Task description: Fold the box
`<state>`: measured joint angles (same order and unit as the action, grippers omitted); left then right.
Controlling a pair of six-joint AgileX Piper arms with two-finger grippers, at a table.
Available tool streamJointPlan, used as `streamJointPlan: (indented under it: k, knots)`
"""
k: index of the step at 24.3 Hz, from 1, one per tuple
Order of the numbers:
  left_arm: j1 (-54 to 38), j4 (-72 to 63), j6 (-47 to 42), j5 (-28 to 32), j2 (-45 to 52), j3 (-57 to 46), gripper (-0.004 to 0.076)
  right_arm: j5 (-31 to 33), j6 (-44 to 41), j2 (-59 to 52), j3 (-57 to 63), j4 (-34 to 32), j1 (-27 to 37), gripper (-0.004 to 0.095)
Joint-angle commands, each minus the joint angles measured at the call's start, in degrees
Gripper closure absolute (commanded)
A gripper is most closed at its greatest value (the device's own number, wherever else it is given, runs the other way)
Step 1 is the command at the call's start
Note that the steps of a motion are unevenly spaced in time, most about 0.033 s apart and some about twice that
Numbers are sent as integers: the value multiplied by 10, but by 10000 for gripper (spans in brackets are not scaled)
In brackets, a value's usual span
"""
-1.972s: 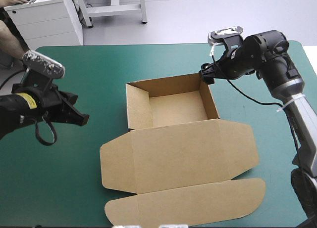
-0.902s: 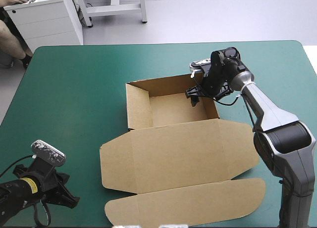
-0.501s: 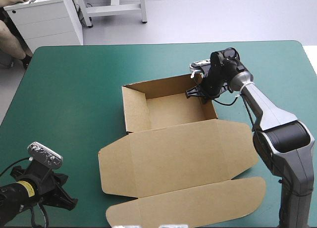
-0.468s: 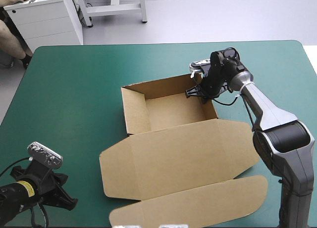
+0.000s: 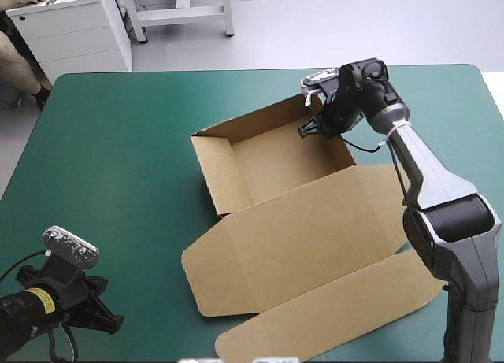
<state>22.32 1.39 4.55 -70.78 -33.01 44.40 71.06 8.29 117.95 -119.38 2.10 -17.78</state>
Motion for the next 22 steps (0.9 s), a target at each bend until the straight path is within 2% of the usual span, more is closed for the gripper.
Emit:
streamJointPlan:
  k: [1, 6, 14, 18, 22]
  knots:
    - [1, 3, -11, 22, -3, 14, 731, 6, 6, -50, -64, -7, 43, 928]
    - [1, 16, -11, 22, -3, 14, 731, 7, -26, -59, -106, -5, 124, 928]
    - [1, 27, -11, 25, -3, 14, 731, 0, -42, -63, -105, -3, 323, 928]
    - [1, 25, -11, 25, -3, 14, 731, -2, -45, -59, -105, 1, 385, 928]
    - [1, 23, -11, 45, -3, 14, 731, 8, -34, -29, -104, 72, 459, 915]
